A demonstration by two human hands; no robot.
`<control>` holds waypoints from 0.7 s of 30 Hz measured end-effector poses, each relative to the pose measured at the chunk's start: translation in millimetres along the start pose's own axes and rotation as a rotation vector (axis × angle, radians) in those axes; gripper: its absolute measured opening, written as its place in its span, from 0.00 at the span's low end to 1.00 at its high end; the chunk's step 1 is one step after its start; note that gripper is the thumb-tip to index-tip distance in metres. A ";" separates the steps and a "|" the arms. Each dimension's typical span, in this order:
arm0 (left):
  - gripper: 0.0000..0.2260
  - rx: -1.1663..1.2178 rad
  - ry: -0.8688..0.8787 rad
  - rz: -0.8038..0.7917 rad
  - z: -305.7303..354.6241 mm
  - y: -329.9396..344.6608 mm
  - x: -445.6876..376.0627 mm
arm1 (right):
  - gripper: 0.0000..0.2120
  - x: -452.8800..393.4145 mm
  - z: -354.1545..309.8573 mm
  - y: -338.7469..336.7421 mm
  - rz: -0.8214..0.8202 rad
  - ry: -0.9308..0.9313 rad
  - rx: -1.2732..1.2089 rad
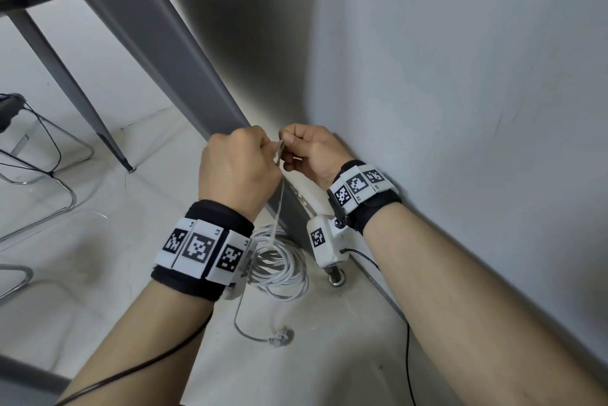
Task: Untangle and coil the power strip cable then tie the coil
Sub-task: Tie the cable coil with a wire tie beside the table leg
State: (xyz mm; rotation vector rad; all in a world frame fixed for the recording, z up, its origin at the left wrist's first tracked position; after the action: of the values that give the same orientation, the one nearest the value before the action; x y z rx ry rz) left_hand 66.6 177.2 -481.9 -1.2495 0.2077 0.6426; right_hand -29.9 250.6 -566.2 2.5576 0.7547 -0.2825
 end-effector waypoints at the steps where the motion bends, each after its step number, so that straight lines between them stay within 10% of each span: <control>1: 0.11 -0.003 0.001 -0.017 0.3 1.0 1.8 | 0.13 -0.3 0.9 2.6 -0.011 -0.001 -0.001; 21: 0.11 0.027 -0.047 -0.333 -34.1 14.8 17.1 | 0.12 -14.5 51.3 -35.6 0.351 0.115 0.373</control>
State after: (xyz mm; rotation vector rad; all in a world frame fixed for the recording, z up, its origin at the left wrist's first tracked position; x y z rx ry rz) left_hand 78.7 153.9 -513.2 -1.2075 -0.0315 0.3790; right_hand -65.0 245.9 -619.6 3.0193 0.2970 -0.1739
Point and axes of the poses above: each hand's wrist, its own x-axis away from the middle knuckle, its own y-axis out of the palm, z = x × y, the point moved 6 cm from there along -x, towards the middle knuckle, and after that the axes turned 10 degrees about -y, right-handed, at the moved point
